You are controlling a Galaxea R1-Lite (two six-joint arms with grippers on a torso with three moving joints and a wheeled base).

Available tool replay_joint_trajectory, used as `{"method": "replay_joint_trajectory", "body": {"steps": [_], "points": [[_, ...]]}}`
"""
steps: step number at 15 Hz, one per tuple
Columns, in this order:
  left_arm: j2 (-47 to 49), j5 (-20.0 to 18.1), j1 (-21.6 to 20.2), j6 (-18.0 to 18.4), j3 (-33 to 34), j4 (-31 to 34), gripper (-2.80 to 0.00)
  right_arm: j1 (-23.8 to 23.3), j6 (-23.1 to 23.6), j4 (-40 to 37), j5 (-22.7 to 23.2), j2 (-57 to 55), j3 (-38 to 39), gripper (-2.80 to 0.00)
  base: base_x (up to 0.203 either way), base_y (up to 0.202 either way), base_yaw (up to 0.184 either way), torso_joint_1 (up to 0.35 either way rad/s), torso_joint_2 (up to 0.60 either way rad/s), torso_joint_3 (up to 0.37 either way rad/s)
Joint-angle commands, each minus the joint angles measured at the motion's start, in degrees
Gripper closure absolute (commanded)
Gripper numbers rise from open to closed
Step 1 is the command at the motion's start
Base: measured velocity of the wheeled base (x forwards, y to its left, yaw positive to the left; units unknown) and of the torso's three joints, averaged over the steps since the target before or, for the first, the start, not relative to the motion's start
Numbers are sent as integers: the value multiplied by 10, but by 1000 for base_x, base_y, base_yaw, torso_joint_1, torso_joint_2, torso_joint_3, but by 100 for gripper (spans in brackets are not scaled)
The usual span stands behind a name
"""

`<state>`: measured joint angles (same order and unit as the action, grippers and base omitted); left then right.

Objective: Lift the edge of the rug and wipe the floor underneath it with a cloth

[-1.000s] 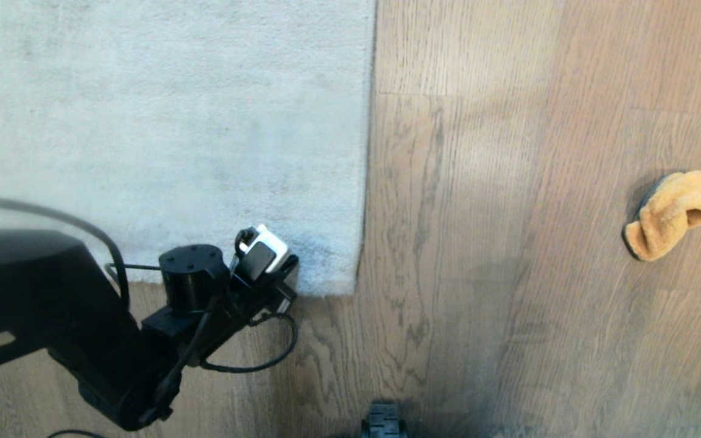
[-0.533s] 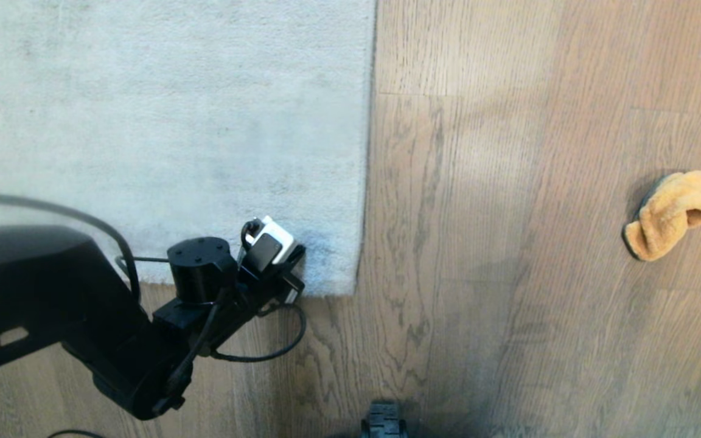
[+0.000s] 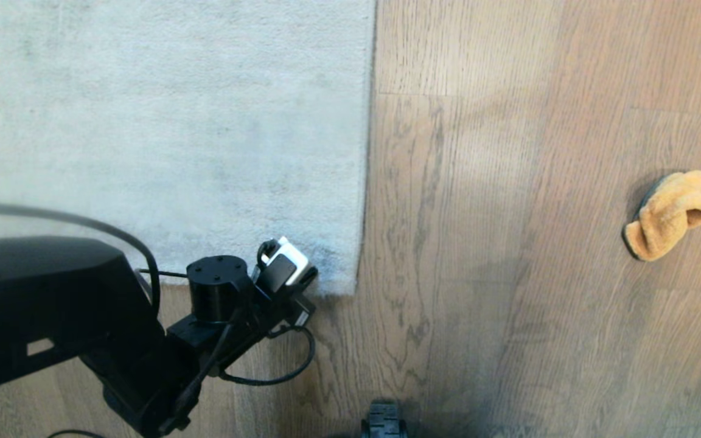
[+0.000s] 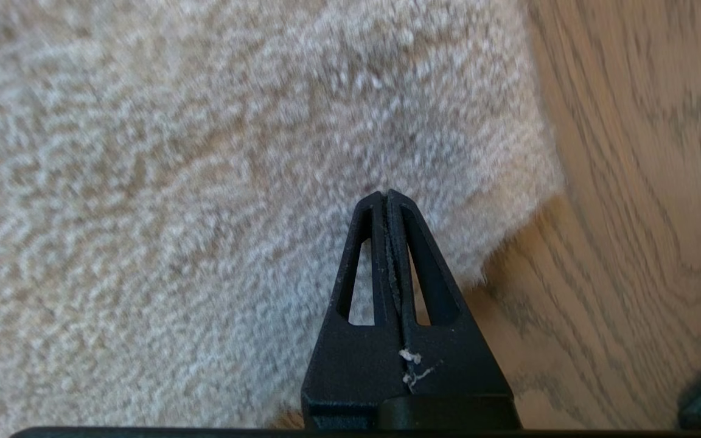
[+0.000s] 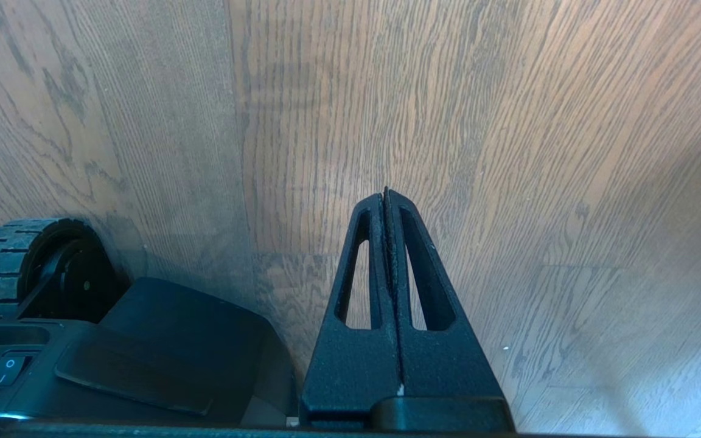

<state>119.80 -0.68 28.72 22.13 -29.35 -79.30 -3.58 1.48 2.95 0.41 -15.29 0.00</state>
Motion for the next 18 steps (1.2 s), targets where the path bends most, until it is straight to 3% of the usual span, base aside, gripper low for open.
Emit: {"method": "replay_joint_trajectory", "body": {"steps": [1,11,18], "points": [[12,0,0,3,8,-3,0,0,0,0,0,-1,0,0,0,0,0,0,0,0],[9,1,-2,5,9,-9,0,0,0,0,0,-1,0,0,0,0,0,0,0,0],[-76,8,-17,1,5,-7,0,0,0,0,0,-1,0,0,0,0,0,0,0,0]]}}
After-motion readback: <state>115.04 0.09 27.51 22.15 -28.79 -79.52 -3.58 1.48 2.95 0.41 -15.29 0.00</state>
